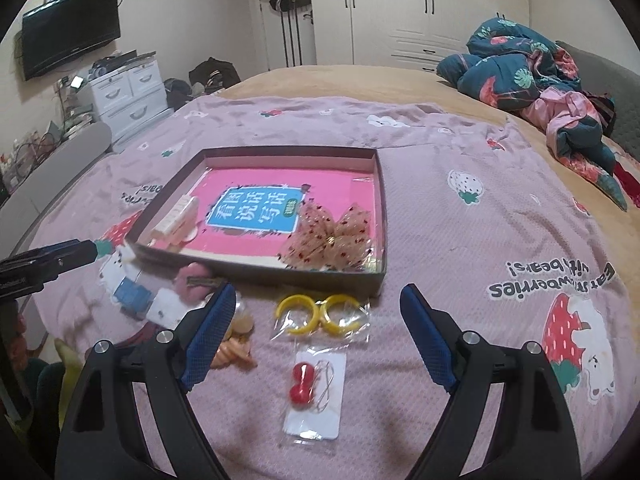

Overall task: Organize jewelry
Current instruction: 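Withdraw both open tools from the tray back toward the loose accessories, then grasp the maroon claw clip with the left tool while the right tool grasps the red earring card, then release the maroon clip into the tray with the left tool while the right tool drops the card there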

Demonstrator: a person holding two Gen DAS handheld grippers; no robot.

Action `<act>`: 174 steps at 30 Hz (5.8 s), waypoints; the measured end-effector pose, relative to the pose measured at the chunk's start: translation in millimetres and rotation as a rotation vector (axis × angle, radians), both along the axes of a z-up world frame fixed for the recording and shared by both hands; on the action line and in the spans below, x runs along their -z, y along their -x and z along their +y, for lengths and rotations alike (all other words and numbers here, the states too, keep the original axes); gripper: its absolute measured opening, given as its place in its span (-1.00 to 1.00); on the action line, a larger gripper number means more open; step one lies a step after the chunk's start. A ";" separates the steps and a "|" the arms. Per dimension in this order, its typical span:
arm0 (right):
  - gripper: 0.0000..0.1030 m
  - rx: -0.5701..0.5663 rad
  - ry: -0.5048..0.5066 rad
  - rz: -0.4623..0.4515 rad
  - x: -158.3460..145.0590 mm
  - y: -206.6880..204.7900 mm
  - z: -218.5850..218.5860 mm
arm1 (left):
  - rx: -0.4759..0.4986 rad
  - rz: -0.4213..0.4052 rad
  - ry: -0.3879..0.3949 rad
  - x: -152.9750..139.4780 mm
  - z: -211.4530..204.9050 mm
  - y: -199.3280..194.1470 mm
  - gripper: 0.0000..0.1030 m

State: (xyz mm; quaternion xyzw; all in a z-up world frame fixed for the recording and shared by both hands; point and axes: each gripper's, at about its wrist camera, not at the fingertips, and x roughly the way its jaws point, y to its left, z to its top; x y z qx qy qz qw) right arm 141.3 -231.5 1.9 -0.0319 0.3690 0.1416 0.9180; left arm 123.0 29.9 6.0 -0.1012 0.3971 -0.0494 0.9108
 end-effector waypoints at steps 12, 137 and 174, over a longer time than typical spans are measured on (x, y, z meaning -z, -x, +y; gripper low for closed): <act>0.62 -0.046 0.009 0.002 0.6 25.3 6.3 | 0.041 -0.006 -0.048 4.9 -15.0 26.5 0.31; -0.22 -0.055 -0.045 0.015 -0.5 -39.9 3.5 | 0.088 0.035 -0.014 -12.0 -35.8 -68.2 -0.89; -0.22 0.006 0.000 0.093 33.4 -124.0 2.3 | 0.139 0.147 -0.071 37.4 -71.1 -147.9 -0.89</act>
